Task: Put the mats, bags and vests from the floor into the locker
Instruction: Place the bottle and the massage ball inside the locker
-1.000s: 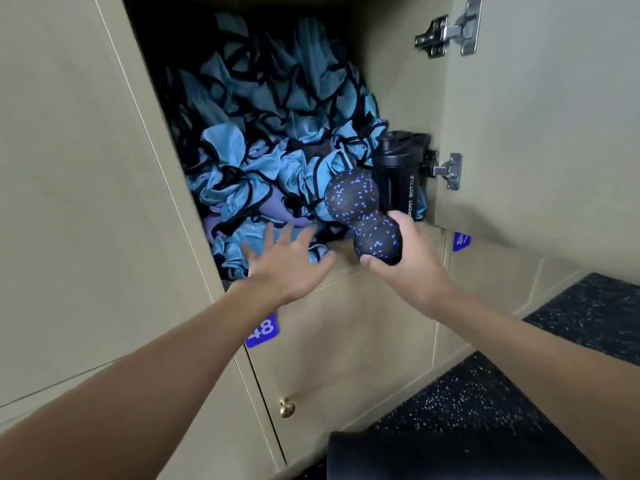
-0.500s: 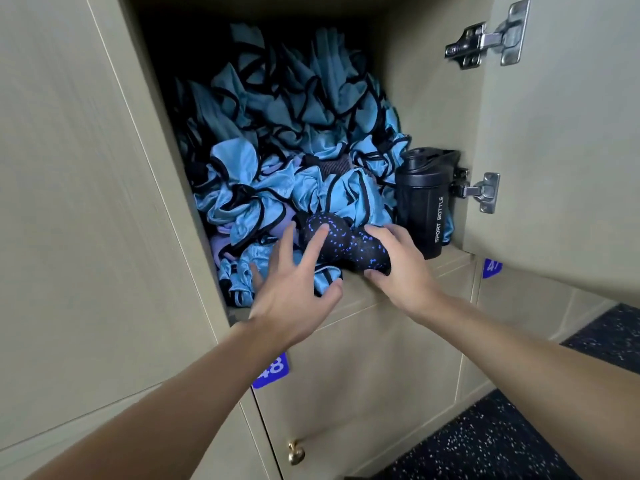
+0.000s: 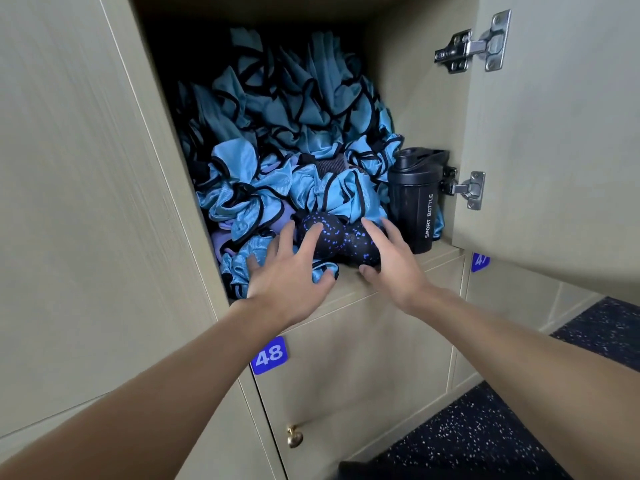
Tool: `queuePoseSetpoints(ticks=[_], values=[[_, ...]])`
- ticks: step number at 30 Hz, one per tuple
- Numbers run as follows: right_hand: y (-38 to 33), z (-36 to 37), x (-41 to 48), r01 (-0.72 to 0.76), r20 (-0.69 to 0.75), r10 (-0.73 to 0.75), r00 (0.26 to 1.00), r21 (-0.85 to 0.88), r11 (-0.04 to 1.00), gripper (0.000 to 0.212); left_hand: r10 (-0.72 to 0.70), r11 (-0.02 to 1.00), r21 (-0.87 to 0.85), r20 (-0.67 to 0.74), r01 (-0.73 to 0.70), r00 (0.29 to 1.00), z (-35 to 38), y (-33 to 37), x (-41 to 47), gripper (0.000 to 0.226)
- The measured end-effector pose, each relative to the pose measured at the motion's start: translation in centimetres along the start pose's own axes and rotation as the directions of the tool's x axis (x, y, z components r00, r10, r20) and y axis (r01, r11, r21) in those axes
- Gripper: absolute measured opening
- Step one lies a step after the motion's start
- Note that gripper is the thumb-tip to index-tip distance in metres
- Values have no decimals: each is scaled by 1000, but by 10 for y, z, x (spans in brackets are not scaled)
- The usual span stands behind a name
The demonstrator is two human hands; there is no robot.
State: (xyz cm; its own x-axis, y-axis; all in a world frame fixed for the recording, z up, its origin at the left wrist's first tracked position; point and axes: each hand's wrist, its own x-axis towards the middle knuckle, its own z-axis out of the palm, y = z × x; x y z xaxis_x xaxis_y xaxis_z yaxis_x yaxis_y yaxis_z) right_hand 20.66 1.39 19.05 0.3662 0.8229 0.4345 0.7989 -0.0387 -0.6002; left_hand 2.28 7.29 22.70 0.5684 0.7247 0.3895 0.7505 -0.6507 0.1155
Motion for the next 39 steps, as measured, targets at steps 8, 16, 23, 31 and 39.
queuePoseSetpoints(ticks=[8,16,23,31,39], values=[[-3,-7,-2,-37,1,37,999,-28,999,82,51,998,45,-28,-50,998,-14,10,-2,67],[-2,-12,-4,-60,22,61,998,-13,998,87,80,996,49,-4,-80,997,-18,15,-3,66],[-19,-46,-31,-58,11,59,998,-40,998,81,102,994,28,-15,-102,995,-39,27,-6,64],[-31,-184,-132,-89,-360,4,933,-221,971,51,347,930,-72,-157,-362,924,-96,124,-10,61],[-4,-306,-234,-401,-713,131,689,-224,888,43,603,767,-76,-256,-638,756,-133,274,-28,60]])
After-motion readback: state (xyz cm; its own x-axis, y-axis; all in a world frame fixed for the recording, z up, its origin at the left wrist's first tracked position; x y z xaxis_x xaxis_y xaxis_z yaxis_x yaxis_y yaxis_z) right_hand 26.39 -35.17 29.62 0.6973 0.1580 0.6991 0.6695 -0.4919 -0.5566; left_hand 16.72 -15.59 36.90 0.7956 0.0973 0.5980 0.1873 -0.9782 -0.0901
